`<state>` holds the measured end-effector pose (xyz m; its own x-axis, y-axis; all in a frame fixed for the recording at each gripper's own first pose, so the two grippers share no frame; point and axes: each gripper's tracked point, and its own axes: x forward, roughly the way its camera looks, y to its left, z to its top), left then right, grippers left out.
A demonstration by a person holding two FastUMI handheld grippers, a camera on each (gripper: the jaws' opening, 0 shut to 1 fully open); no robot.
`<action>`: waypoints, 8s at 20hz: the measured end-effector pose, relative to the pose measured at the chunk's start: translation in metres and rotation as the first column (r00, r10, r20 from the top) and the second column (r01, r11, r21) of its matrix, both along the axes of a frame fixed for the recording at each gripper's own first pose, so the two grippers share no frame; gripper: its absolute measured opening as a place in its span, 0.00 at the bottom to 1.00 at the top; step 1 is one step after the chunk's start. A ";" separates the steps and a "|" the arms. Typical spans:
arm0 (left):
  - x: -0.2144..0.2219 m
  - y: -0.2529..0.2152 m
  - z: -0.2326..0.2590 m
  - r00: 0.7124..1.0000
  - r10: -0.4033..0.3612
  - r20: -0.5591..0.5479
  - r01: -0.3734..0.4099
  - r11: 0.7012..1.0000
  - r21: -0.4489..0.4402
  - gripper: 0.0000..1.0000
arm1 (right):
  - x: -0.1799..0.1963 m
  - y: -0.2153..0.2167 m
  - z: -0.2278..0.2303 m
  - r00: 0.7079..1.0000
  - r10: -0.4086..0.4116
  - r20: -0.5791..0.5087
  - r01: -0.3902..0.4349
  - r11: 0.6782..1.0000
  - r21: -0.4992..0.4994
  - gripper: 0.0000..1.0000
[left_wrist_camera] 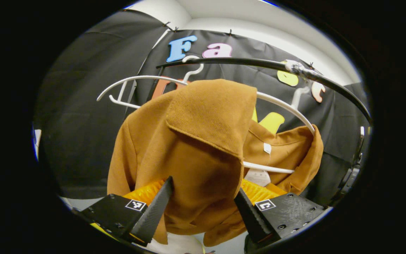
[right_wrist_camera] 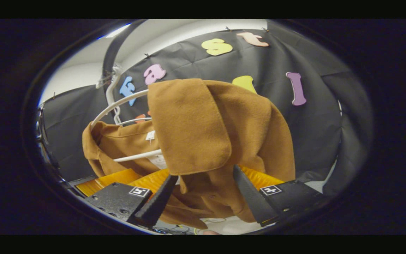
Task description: Grasp the clothes on the hanger with both hands and then place them into the laundry hamper below.
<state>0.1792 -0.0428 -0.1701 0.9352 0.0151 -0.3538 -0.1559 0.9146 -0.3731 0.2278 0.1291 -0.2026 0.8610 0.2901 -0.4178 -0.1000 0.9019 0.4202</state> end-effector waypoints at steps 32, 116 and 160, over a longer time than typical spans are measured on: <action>-0.028 0.032 0.022 0.993 -0.076 0.089 0.071 0.996 0.056 0.06 | -0.012 -0.100 0.040 0.979 -0.192 0.068 0.167 0.947 0.273 0.13; -0.103 0.022 0.030 0.830 -0.557 0.034 0.558 0.826 -0.080 0.02 | -0.107 0.029 0.004 0.996 0.051 -0.068 -0.033 0.967 0.254 0.00; -0.172 -0.015 -0.243 0.692 -0.429 -0.580 0.453 0.884 -0.114 0.14 | -0.187 -0.001 -0.239 0.846 -0.057 -0.531 0.023 0.997 -0.069 0.09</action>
<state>0.0068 -0.0576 -0.4136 0.4554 -0.3229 -0.8297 0.0966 0.9443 -0.3145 0.0410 0.1283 -0.4414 0.5120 0.2212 -0.8300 0.1608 0.9245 0.3456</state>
